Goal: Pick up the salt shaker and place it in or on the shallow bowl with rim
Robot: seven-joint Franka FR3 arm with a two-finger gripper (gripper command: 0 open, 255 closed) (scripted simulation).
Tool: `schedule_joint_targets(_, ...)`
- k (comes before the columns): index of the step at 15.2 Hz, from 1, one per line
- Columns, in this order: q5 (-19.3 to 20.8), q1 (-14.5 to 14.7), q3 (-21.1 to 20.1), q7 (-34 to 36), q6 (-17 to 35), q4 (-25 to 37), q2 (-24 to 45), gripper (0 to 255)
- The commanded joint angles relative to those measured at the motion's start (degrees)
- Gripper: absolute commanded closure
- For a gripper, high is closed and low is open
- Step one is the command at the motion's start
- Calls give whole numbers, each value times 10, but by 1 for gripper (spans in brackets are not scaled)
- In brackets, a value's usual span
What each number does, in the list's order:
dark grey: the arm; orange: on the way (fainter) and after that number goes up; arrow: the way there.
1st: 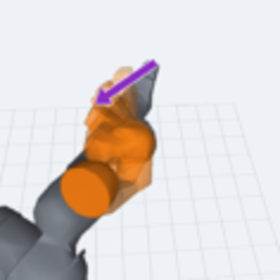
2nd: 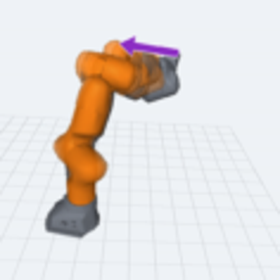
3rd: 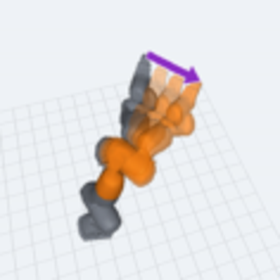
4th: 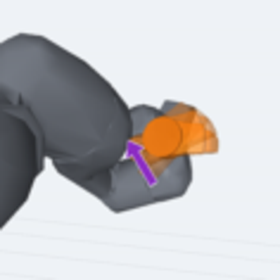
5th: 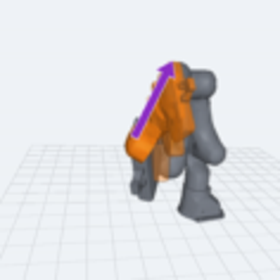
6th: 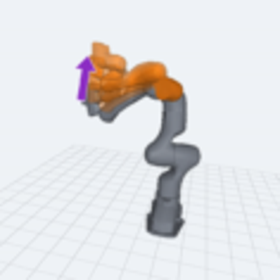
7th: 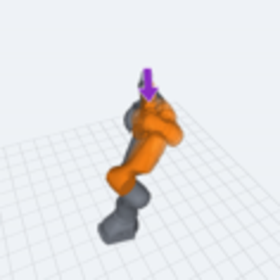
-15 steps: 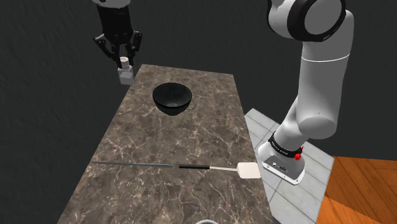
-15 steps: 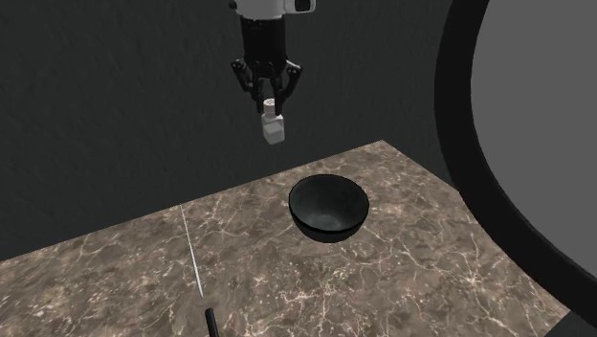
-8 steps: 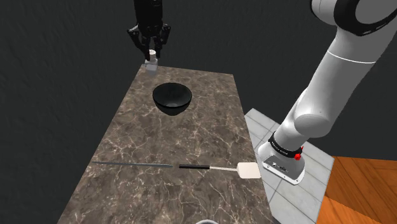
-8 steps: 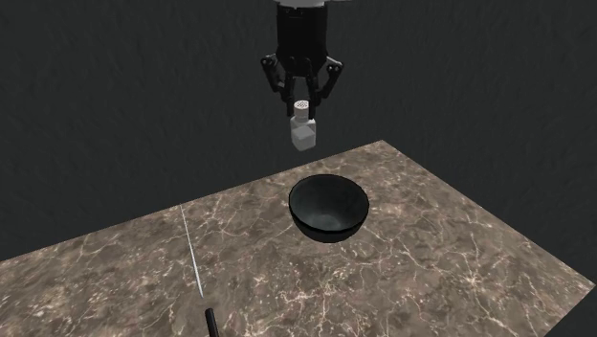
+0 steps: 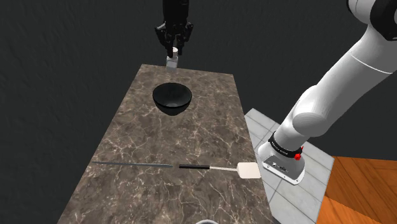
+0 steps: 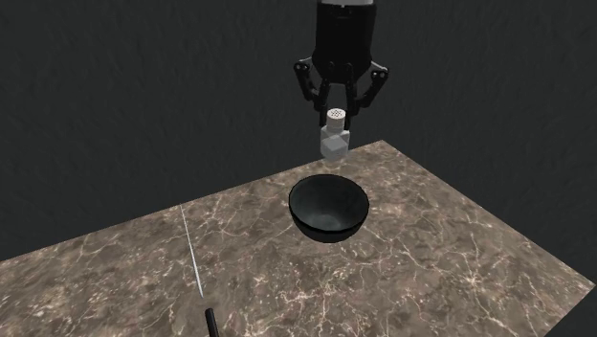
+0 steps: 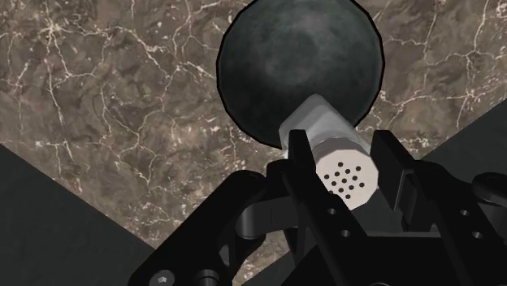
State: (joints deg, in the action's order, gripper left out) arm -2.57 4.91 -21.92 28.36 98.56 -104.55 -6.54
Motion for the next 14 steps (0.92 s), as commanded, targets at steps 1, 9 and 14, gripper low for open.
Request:
schedule_joint_targets(1, -1, 0, 0, -1, 15, -17, -2, 255)
schedule_joint_targets(9, -1, 1, -1, -2, 77, -77, 0, 255)
schedule_joint_targets(14, 0, 2, -3, 0, 115, -110, 5, 255)
